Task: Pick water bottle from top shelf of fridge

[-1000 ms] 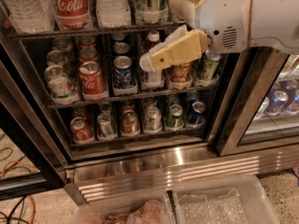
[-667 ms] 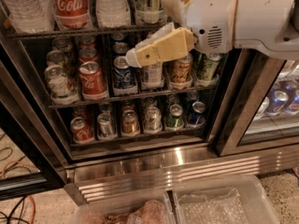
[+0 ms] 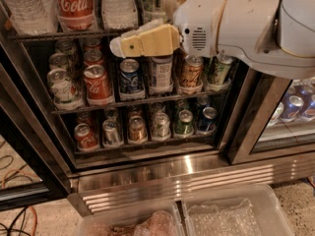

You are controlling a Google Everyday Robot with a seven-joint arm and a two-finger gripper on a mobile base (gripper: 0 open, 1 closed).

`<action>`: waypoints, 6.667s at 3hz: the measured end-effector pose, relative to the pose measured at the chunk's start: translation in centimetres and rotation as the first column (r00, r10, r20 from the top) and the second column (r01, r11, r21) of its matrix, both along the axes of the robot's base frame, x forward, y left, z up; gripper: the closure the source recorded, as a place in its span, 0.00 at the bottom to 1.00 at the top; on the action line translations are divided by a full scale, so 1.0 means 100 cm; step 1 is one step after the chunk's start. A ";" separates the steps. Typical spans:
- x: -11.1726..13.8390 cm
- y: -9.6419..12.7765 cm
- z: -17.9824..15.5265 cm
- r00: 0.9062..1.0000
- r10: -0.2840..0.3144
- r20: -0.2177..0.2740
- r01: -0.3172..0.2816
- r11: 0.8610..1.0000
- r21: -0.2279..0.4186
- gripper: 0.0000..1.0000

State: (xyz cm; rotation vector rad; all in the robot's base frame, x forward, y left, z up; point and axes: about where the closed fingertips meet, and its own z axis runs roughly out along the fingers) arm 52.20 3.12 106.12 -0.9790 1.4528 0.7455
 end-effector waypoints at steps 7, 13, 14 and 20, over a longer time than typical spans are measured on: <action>0.024 0.051 0.008 0.993 -0.102 0.052 0.093 0.985 0.144 0.06; 0.063 0.045 0.001 0.990 -0.126 0.064 0.111 0.975 0.192 0.05; 0.066 0.047 0.006 0.992 -0.104 0.076 0.088 0.978 0.190 0.02; 0.098 0.063 0.009 0.996 0.012 0.092 -0.025 0.989 0.144 0.06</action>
Offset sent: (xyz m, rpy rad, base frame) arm 0.0038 0.0017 0.0030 0.0391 -0.0154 -0.0235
